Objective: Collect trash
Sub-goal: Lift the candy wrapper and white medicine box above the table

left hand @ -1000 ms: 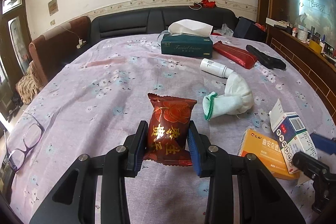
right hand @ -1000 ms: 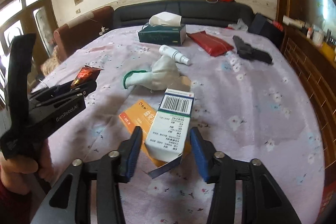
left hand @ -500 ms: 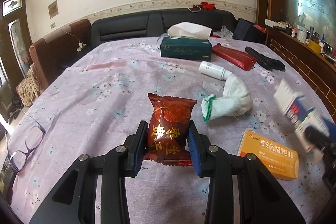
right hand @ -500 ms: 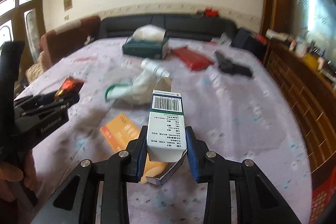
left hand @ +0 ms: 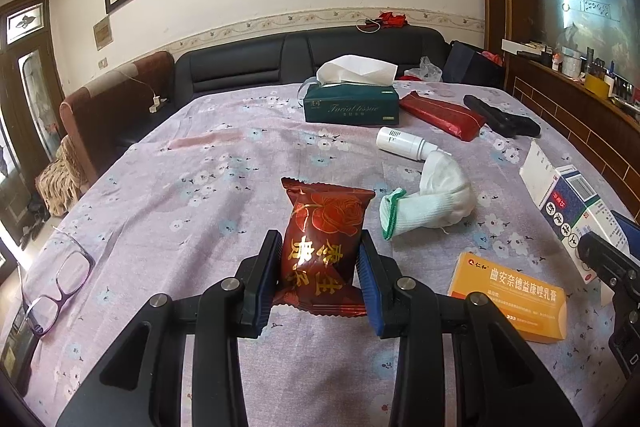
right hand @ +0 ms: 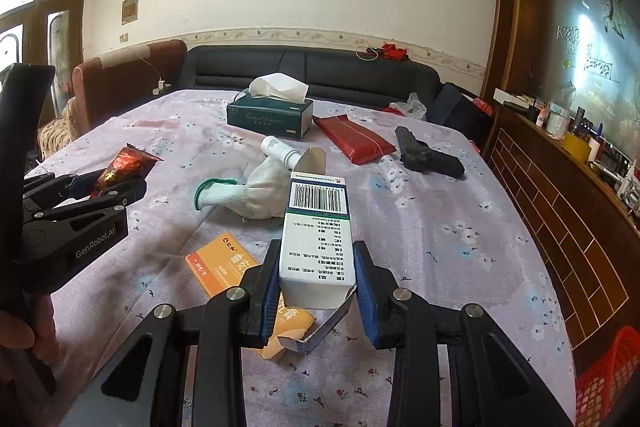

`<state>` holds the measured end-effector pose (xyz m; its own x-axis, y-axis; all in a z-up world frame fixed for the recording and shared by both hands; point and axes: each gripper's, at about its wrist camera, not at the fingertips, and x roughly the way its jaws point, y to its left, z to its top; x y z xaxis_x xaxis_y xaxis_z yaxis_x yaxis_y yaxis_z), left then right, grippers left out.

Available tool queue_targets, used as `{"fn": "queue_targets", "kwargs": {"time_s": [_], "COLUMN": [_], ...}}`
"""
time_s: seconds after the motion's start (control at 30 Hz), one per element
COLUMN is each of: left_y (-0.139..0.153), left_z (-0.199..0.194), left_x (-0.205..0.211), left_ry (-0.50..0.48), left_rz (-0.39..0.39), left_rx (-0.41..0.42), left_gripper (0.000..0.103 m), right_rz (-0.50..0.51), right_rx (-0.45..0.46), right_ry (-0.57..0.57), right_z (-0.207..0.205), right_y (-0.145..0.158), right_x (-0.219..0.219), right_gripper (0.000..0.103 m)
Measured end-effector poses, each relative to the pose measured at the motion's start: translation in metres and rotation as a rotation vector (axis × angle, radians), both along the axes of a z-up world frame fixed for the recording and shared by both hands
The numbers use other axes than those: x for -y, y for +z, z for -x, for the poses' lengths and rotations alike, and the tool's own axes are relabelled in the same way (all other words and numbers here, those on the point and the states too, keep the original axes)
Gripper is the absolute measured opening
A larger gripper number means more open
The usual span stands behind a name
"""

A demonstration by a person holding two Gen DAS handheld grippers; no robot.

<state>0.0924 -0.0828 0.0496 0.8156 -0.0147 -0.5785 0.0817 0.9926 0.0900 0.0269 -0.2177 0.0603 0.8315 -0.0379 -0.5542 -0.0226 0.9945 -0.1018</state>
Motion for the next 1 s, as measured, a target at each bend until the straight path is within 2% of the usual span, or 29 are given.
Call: {"fn": "queue_targets", "kwargs": {"time_s": [0.73,1.0], "left_y": [0.006,0.007], "left_z": [0.001,0.000], "left_x": [-0.002,-0.003], "left_ry": [0.007,0.000], "left_rz": [-0.004,-0.002], "left_rx": [0.016,0.008], "left_gripper": [0.036,0.036], "right_rz": [0.013,-0.043], "right_rx": [0.017,0.011], "right_ry": [-0.004,-0.051], "right_z": [0.002,0.000], "right_y": [0.003,0.014], "right_x": [-0.002,0.011], "right_gripper": [0.036,0.036]}}
